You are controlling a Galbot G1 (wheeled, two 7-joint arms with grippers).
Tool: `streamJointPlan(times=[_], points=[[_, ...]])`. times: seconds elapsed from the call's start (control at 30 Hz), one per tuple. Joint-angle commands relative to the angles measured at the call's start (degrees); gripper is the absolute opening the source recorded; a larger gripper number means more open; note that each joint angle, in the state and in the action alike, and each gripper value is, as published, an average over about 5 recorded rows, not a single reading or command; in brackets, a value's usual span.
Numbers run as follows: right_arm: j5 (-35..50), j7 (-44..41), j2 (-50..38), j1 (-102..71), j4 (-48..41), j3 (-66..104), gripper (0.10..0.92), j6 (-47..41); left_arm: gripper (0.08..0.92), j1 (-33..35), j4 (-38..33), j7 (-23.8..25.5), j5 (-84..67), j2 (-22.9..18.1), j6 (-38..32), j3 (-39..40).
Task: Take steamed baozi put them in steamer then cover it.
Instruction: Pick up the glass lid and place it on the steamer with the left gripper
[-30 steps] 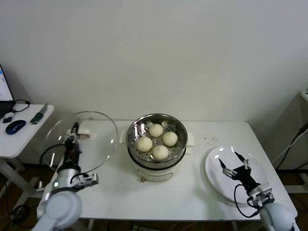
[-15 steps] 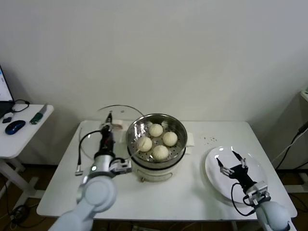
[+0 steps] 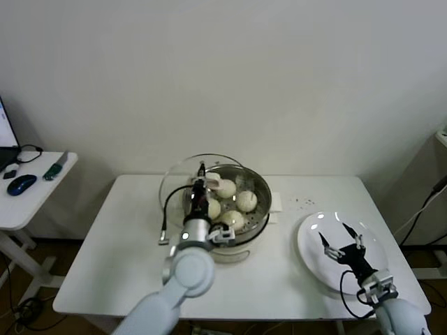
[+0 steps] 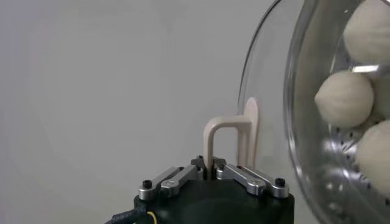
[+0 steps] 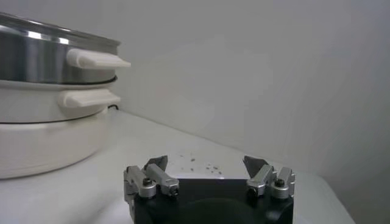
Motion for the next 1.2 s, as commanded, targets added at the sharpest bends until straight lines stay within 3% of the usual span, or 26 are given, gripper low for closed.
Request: streamJointPlan(times=[0.03,0.37,1.2], points=[[-0.15,-0.19,0.17,-0.62,-0.13,1.45,0.823,0.32,0.15,-2.51,7.23,0.54,2.42,-8.77,2.78,3.25],[-0.41,-0.64,0.35,-0.34,-1.02,1.65,0.823,0.7,0.15,-3.35,10.95,-1.58,0.69,-9.48,2.78,3.68],[-0.58,-1.28,-0.41,-0.26,-1.25,1.65,0.823,1.09,0.15,-4.89,14.78,-1.22,-0.4,-7.63,2.78,3.85]])
